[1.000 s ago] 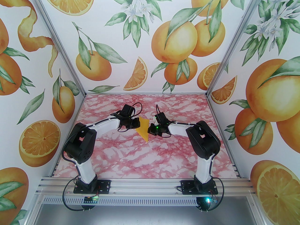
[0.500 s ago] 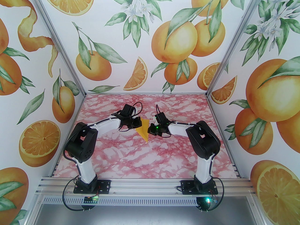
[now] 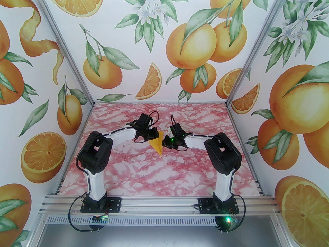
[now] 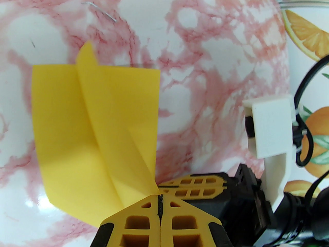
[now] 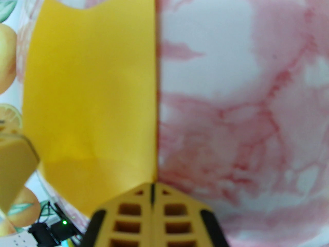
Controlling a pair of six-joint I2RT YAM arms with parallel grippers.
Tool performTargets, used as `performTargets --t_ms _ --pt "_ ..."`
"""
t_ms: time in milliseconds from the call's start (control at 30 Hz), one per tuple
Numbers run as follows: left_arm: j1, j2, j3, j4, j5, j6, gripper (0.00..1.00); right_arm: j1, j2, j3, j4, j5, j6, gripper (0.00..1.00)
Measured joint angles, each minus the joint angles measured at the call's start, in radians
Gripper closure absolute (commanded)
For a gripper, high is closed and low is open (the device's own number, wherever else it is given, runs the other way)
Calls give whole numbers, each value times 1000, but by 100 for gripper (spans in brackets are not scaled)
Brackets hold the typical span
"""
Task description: Fold a paper plane with a square sheet of paper (fold left side to right side)
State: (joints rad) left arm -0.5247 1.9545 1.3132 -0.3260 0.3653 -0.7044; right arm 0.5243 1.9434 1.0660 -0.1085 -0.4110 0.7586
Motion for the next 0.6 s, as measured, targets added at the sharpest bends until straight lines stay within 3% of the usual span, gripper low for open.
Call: performTargets --t_ms 600 --pt "-13 53 40 -12 -2 -12 100 0 0 -1 2 0 0 92"
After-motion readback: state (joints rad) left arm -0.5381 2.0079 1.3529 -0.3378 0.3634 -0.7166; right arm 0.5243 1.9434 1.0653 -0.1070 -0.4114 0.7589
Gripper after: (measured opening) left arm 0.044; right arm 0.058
